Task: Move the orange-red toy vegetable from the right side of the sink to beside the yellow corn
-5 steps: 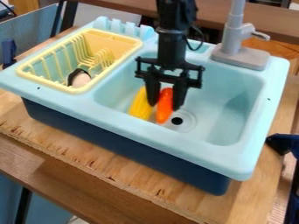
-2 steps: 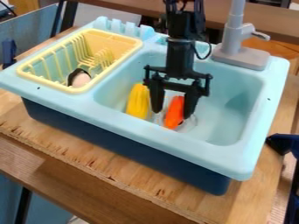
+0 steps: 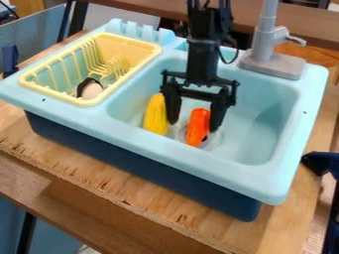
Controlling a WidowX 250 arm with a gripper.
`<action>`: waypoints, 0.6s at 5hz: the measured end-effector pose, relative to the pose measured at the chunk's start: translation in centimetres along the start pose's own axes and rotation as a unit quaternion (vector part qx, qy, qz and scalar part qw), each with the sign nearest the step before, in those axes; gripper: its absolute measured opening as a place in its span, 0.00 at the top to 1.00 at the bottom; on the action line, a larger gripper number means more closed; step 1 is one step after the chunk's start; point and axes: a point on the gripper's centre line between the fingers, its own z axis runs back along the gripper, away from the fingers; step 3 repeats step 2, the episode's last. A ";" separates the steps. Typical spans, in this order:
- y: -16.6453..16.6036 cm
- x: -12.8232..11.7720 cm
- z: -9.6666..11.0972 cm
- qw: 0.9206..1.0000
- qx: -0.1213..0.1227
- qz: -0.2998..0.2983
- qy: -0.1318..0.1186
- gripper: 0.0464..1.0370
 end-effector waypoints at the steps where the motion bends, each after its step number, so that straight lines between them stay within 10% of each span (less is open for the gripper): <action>1: 0.5 -1.4 4.8 0.998 0.015 0.005 -0.062 0.04; 3: 0.7 -3.0 7.8 0.995 0.019 0.020 -0.092 0.04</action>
